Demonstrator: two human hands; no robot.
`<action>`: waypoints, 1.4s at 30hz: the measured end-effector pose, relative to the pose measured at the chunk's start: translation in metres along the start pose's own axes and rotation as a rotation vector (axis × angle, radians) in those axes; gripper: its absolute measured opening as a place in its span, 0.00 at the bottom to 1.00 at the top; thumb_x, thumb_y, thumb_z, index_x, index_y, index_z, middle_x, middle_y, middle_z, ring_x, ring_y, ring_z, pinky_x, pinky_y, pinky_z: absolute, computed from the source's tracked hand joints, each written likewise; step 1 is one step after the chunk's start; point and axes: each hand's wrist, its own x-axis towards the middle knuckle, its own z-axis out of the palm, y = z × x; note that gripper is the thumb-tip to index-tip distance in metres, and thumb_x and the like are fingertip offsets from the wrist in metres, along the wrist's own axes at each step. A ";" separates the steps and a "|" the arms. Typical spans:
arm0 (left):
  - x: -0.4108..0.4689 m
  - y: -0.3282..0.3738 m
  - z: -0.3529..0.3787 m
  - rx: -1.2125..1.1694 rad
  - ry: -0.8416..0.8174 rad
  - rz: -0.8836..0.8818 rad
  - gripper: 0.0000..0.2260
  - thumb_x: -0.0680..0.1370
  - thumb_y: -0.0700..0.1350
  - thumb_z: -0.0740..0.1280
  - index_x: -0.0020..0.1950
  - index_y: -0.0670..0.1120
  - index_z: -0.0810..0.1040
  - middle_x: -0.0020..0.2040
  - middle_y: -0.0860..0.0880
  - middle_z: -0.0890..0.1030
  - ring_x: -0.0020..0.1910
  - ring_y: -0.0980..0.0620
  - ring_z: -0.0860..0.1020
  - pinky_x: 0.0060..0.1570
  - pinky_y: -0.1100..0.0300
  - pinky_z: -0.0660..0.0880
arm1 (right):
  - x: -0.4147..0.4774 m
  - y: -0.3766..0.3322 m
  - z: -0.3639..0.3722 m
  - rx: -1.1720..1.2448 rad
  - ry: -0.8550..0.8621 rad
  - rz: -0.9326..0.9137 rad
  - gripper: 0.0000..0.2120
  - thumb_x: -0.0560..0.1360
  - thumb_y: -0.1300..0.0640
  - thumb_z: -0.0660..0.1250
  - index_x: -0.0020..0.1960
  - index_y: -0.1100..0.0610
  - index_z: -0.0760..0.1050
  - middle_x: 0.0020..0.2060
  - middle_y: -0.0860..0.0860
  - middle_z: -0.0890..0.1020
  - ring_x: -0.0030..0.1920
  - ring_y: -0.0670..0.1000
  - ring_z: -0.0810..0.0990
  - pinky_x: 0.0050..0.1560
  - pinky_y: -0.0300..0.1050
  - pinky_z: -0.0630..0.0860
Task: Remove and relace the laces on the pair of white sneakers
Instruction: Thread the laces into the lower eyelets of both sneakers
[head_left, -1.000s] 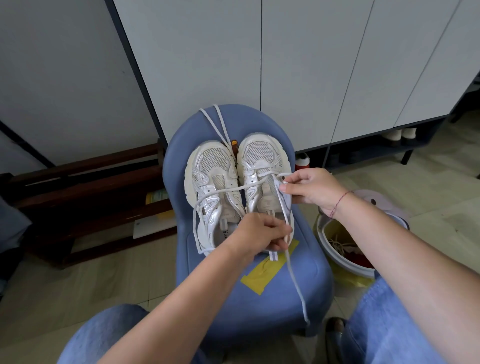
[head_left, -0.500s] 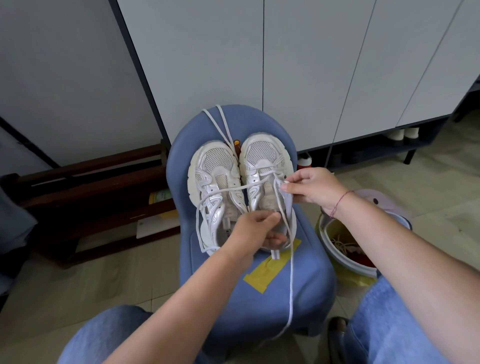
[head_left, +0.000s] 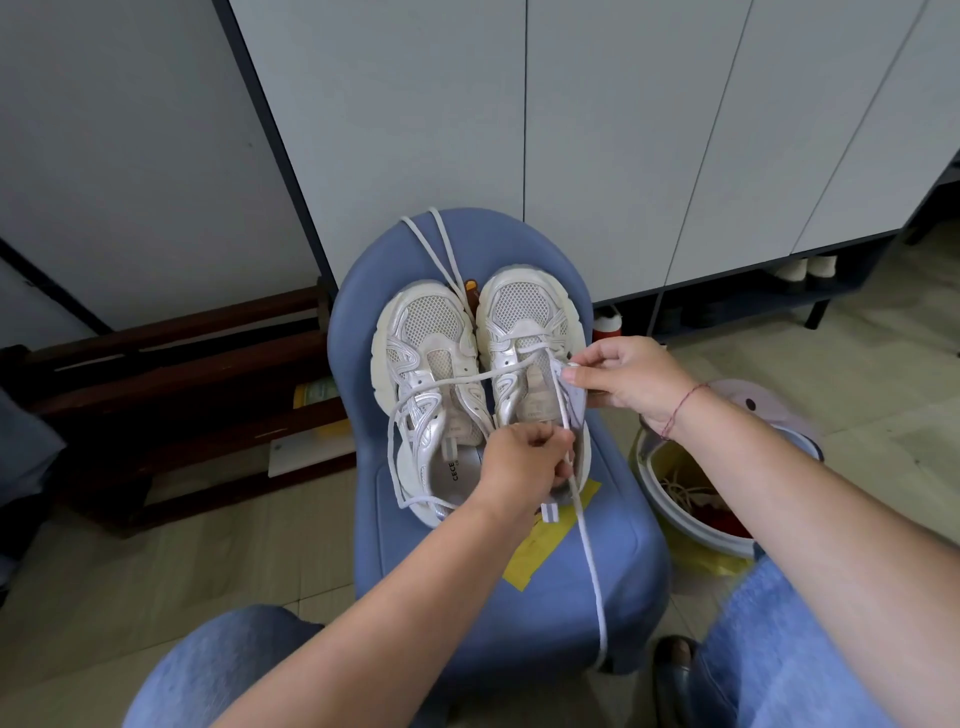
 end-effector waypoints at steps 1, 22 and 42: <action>-0.003 -0.001 -0.003 0.059 -0.016 0.020 0.11 0.81 0.39 0.65 0.38 0.43 0.78 0.27 0.49 0.73 0.21 0.60 0.69 0.31 0.66 0.72 | 0.000 0.000 0.000 0.001 -0.001 0.000 0.03 0.71 0.64 0.72 0.44 0.60 0.79 0.46 0.62 0.83 0.43 0.53 0.82 0.42 0.41 0.82; -0.019 0.028 -0.033 0.561 0.177 0.540 0.05 0.79 0.45 0.69 0.46 0.46 0.82 0.37 0.55 0.78 0.29 0.61 0.72 0.33 0.67 0.65 | -0.001 -0.001 0.005 -0.024 0.013 -0.017 0.03 0.71 0.64 0.73 0.42 0.60 0.79 0.41 0.59 0.83 0.40 0.52 0.82 0.44 0.45 0.82; -0.014 0.061 -0.066 0.728 0.288 0.522 0.08 0.80 0.49 0.67 0.48 0.49 0.84 0.37 0.53 0.81 0.36 0.53 0.77 0.37 0.57 0.70 | -0.029 -0.031 0.048 -0.547 -0.125 -0.592 0.13 0.76 0.61 0.67 0.60 0.53 0.78 0.50 0.46 0.81 0.46 0.42 0.79 0.50 0.34 0.74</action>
